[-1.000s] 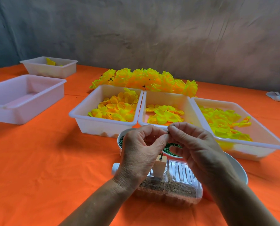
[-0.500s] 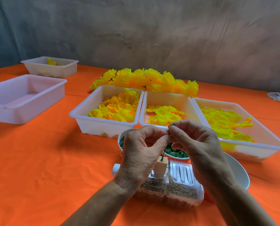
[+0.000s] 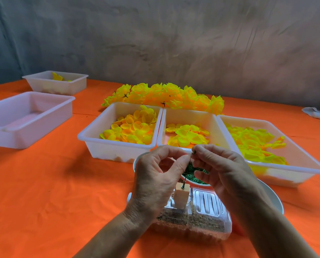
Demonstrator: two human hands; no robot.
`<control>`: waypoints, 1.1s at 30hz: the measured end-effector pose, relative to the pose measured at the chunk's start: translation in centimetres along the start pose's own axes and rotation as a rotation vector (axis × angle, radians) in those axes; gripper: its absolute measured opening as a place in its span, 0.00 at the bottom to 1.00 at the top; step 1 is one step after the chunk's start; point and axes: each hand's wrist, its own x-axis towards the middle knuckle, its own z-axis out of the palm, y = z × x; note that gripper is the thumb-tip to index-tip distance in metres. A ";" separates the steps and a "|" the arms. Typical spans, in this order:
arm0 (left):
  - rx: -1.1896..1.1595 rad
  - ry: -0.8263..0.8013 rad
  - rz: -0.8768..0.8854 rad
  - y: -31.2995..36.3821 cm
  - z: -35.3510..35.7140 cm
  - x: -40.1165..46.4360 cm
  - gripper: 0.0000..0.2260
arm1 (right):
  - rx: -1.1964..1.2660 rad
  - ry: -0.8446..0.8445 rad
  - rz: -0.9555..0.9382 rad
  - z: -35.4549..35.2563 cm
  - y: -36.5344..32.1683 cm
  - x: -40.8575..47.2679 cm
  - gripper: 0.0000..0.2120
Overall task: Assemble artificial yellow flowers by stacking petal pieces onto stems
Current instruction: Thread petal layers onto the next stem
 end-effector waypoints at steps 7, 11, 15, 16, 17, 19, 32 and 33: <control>0.220 -0.109 0.128 1.0 -1.2 2.2 0.04 | -0.013 -0.089 0.077 -0.5 -1.3 0.9 0.07; 0.222 -0.166 0.004 1.7 -1.4 3.4 0.15 | -0.036 -0.138 0.074 -0.5 -1.7 1.3 0.09; 0.112 -0.282 -0.145 2.4 -1.6 4.4 0.18 | -0.053 -0.102 0.038 -0.5 -2.3 1.3 0.10; 0.097 -0.308 -0.168 2.5 -1.7 4.6 0.18 | -0.057 -0.092 0.030 -0.6 -2.4 1.3 0.11; 0.095 -0.327 -0.179 2.6 -1.8 4.8 0.18 | -0.062 -0.091 0.020 -0.6 -2.5 1.3 0.12; 0.081 -0.326 -0.196 2.4 -1.8 4.8 0.17 | -0.072 -0.096 -0.003 -0.5 -2.5 1.3 0.11; -0.042 -0.234 -0.389 2.1 -1.3 4.6 0.10 | -0.089 -0.018 -0.091 -0.6 -1.6 0.4 0.05; -0.058 -0.213 -0.415 2.0 -1.3 4.7 0.09 | -0.117 -0.001 -0.116 -0.7 -1.5 0.3 0.04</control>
